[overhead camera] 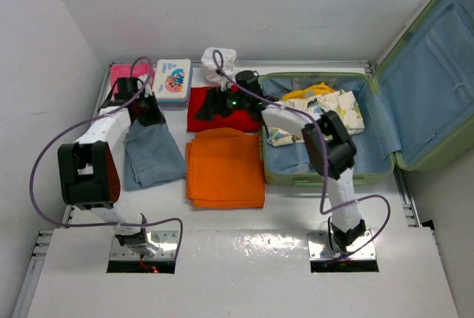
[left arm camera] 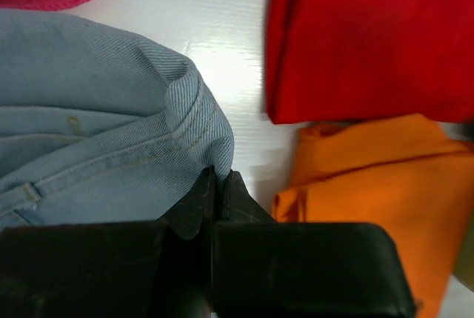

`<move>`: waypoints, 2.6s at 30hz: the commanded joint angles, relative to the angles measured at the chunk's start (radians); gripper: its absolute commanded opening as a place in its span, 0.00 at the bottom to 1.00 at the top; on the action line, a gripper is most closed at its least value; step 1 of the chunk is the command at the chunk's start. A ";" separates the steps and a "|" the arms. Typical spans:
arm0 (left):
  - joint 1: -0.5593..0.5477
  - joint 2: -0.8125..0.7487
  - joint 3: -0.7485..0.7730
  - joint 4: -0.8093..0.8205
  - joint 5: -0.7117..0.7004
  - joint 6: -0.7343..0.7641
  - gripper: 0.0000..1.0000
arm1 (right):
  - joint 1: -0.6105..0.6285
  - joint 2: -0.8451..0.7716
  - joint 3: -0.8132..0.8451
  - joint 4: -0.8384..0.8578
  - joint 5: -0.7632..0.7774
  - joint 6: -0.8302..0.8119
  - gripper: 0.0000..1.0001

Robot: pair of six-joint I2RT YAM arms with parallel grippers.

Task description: Pack the luggage

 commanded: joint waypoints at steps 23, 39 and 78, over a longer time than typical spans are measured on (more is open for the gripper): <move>0.162 0.000 0.013 -0.083 0.548 0.095 0.00 | 0.265 0.350 0.312 0.154 0.105 -0.096 0.99; 0.194 -0.041 -0.022 -0.092 0.591 0.107 0.87 | 0.268 0.352 0.340 0.278 0.284 -0.014 0.00; 0.269 -0.093 -0.007 0.135 0.436 0.100 0.94 | -0.866 -0.294 -0.204 -1.167 0.087 -0.745 0.00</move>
